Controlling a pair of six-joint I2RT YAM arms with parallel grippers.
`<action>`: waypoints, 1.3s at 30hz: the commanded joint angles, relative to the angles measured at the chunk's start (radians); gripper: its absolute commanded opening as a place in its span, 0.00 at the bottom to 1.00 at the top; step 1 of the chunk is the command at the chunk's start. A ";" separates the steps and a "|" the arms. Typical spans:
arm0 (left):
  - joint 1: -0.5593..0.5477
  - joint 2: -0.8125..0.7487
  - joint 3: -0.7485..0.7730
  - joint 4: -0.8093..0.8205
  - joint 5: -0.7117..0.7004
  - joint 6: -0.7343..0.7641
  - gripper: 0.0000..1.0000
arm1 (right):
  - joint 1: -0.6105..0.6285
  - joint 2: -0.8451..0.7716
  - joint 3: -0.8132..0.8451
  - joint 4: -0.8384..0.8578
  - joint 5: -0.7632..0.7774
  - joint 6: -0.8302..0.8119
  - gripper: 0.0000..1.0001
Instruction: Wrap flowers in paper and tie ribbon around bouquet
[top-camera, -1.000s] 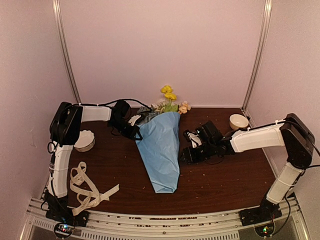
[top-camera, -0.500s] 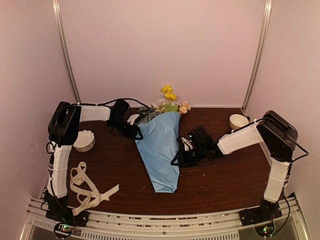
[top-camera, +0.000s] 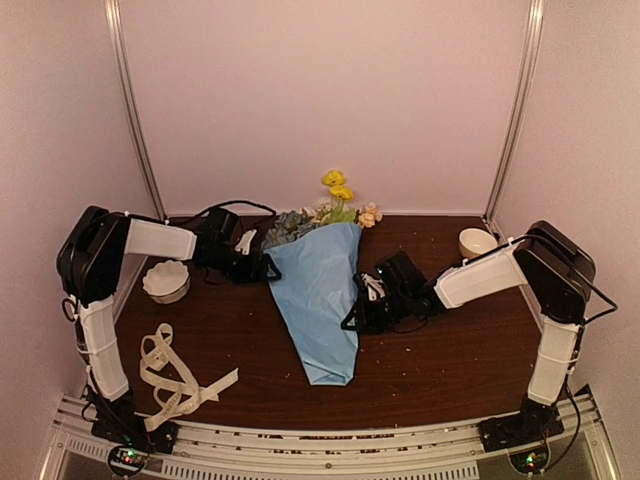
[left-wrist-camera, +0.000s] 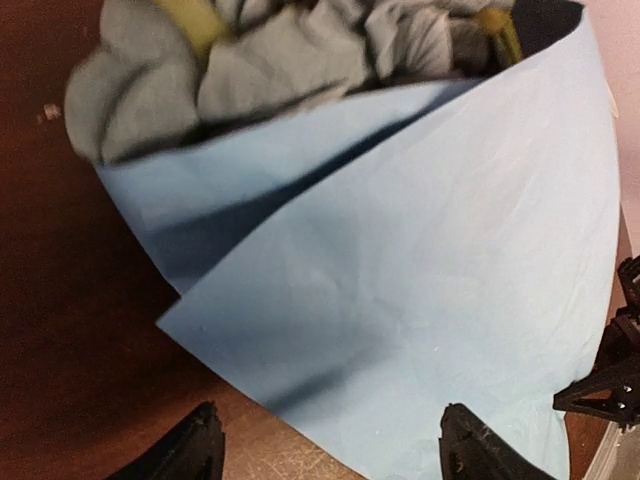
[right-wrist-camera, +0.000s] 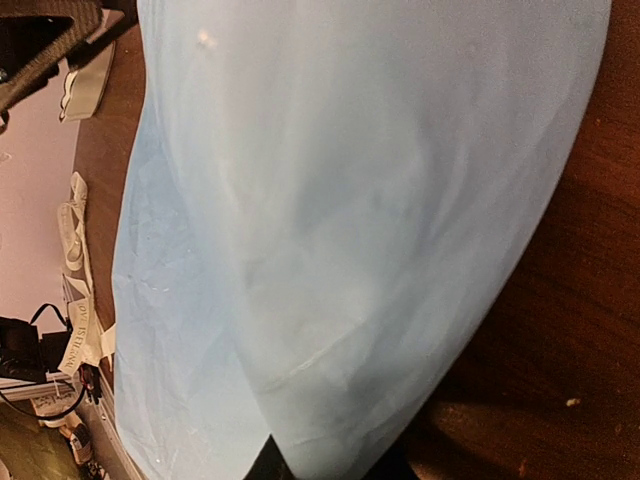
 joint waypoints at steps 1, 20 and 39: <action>-0.019 0.050 -0.080 0.151 0.083 -0.138 0.77 | 0.014 0.009 0.033 -0.008 0.020 -0.022 0.17; -0.070 0.106 -0.115 0.368 0.199 -0.263 0.00 | 0.018 0.007 0.053 0.008 0.026 -0.003 0.40; -0.066 0.087 -0.093 0.271 0.146 -0.189 0.08 | 0.009 0.114 0.060 0.241 -0.081 0.194 0.00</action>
